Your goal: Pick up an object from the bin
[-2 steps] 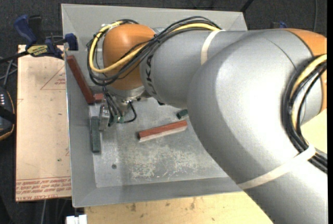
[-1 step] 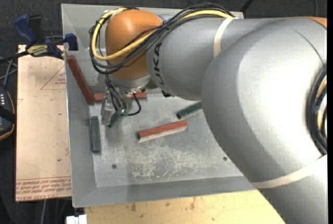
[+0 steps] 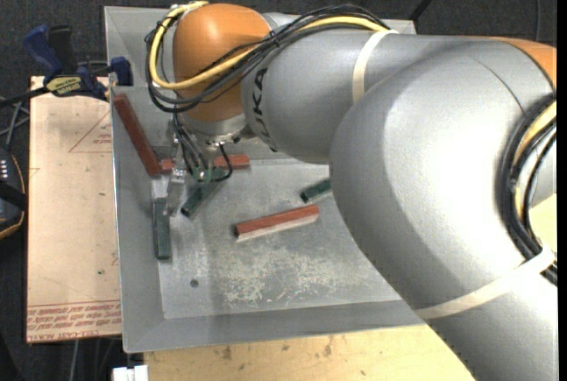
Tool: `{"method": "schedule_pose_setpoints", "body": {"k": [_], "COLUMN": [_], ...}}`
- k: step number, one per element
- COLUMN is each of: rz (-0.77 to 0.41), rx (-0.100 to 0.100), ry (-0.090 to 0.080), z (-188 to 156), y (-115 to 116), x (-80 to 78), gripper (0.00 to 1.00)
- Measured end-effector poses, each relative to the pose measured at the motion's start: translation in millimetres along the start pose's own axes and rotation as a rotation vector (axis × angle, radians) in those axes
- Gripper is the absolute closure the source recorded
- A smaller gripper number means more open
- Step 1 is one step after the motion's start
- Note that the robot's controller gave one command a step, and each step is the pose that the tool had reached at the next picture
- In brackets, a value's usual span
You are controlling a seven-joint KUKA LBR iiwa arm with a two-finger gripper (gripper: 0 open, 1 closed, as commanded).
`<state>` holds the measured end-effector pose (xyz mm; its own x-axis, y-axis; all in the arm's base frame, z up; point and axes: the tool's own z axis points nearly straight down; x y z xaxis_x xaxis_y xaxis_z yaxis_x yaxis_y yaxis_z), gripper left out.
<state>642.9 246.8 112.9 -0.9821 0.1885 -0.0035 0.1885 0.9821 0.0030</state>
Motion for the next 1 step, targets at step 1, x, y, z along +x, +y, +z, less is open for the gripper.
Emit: {"method": "schedule_pose_setpoints", "body": {"k": [1], "rz": [0.001], "rx": [0.001], "ry": [0.002], "z": [10.7], "y": [1.1], "x": [-3.9], "gripper": [0.0]}}
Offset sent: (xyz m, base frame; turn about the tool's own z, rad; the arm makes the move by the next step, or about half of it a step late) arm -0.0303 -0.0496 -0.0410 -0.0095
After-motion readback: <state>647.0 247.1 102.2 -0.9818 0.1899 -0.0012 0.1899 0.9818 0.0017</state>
